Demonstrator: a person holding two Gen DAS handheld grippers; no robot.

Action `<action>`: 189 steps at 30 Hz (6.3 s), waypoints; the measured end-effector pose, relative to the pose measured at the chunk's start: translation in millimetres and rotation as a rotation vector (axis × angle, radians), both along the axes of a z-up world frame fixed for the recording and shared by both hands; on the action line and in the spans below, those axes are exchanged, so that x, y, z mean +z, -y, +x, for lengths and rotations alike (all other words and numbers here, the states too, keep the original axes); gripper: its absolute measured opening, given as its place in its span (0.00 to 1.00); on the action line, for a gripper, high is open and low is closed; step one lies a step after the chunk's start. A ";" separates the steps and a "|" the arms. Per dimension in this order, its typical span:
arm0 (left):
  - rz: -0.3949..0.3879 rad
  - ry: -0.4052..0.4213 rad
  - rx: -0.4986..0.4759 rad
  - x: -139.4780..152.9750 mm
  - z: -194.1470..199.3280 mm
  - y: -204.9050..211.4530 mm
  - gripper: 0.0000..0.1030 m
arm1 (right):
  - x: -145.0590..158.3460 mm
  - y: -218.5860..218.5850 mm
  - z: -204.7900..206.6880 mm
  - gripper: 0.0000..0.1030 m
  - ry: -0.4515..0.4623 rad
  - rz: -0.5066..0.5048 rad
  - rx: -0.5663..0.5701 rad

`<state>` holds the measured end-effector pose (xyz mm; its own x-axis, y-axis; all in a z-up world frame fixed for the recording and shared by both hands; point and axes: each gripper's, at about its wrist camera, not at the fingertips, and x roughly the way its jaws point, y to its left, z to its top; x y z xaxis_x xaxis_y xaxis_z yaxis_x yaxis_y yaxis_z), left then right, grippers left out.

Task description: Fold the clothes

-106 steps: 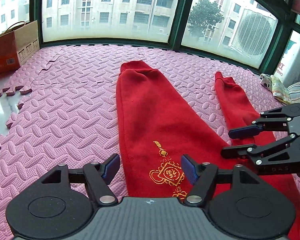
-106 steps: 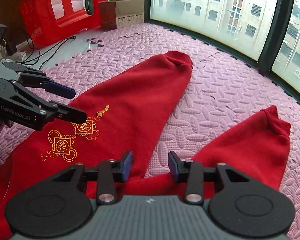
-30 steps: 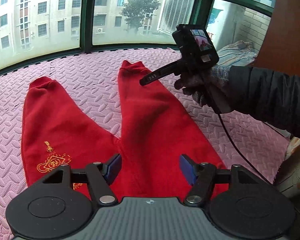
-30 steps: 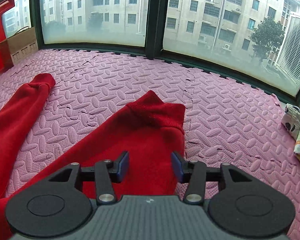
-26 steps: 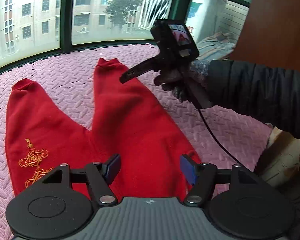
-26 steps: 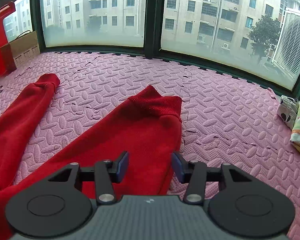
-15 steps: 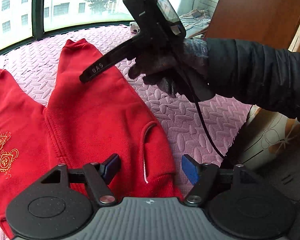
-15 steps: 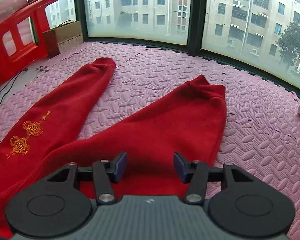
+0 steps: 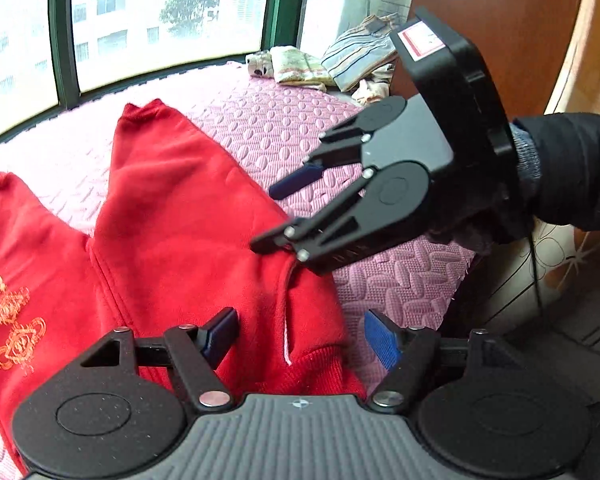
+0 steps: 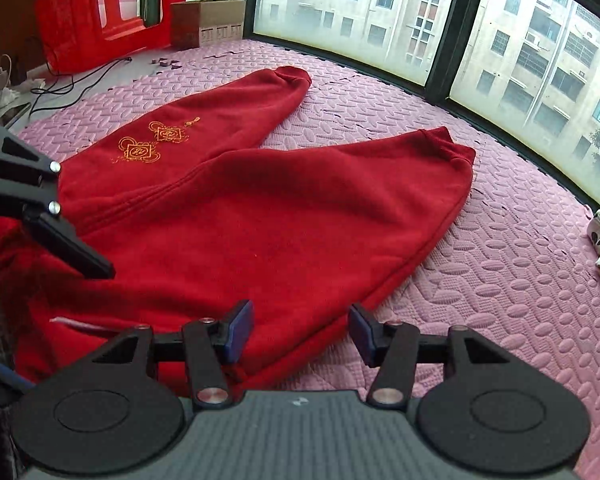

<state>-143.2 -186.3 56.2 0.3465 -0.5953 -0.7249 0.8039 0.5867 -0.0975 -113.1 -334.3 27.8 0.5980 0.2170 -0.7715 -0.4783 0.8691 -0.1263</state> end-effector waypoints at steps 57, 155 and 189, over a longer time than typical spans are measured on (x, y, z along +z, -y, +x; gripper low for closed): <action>-0.547 -0.184 0.447 32.1 32.7 -141.0 0.15 | 61.0 -8.0 286.4 0.08 0.075 0.402 -0.543; -0.280 -0.194 0.653 -26.9 86.6 -214.7 0.31 | 10.3 -133.1 58.4 0.54 -0.073 0.087 0.233; -0.630 -0.402 0.654 25.6 29.5 -194.5 0.15 | 62.4 -108.3 1.5 0.54 0.007 0.320 0.168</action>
